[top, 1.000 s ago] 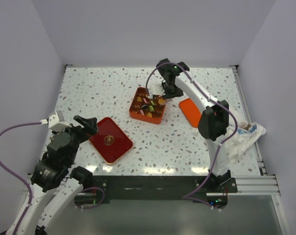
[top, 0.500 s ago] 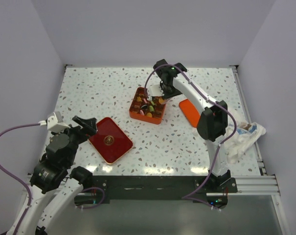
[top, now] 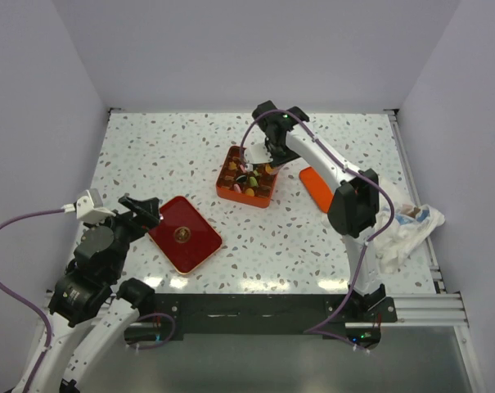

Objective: Pack the cookies
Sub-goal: Place the fake cookies in the packing box.

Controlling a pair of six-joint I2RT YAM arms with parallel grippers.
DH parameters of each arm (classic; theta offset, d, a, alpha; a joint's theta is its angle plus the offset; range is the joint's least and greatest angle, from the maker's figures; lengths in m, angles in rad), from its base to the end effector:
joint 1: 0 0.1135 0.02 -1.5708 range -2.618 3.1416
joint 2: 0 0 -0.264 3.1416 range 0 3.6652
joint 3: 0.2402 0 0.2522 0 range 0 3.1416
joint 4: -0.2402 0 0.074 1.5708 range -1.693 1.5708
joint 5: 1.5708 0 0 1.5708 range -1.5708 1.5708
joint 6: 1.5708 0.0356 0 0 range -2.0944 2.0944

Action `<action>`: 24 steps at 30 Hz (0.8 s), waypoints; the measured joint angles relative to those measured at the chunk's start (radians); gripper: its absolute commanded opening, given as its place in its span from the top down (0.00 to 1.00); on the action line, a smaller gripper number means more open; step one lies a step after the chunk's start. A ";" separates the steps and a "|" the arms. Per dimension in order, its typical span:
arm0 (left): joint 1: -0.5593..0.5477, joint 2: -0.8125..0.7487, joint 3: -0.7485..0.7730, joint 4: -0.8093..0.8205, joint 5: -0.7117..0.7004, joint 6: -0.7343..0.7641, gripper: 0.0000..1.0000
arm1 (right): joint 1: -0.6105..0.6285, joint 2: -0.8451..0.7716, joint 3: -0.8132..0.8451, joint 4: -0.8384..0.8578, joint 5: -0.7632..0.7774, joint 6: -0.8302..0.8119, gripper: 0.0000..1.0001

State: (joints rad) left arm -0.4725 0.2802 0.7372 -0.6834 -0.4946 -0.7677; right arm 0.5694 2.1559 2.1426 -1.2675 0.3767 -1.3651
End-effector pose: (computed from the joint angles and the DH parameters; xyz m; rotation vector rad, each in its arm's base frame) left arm 0.0632 -0.0133 0.3248 -0.6075 1.6858 -0.4515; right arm 0.3795 0.2274 0.2877 -2.3773 1.7383 -0.6839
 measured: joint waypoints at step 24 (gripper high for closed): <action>0.000 -0.009 0.000 -0.022 -0.008 -0.004 0.02 | 0.025 0.050 0.038 -0.003 0.045 -0.048 0.60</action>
State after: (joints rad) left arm -0.4725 0.2710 0.7372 -0.7052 -0.5030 -0.7719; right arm 0.5945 2.2059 2.1803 -1.2705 0.4213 -1.4128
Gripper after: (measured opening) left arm 0.974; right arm 0.395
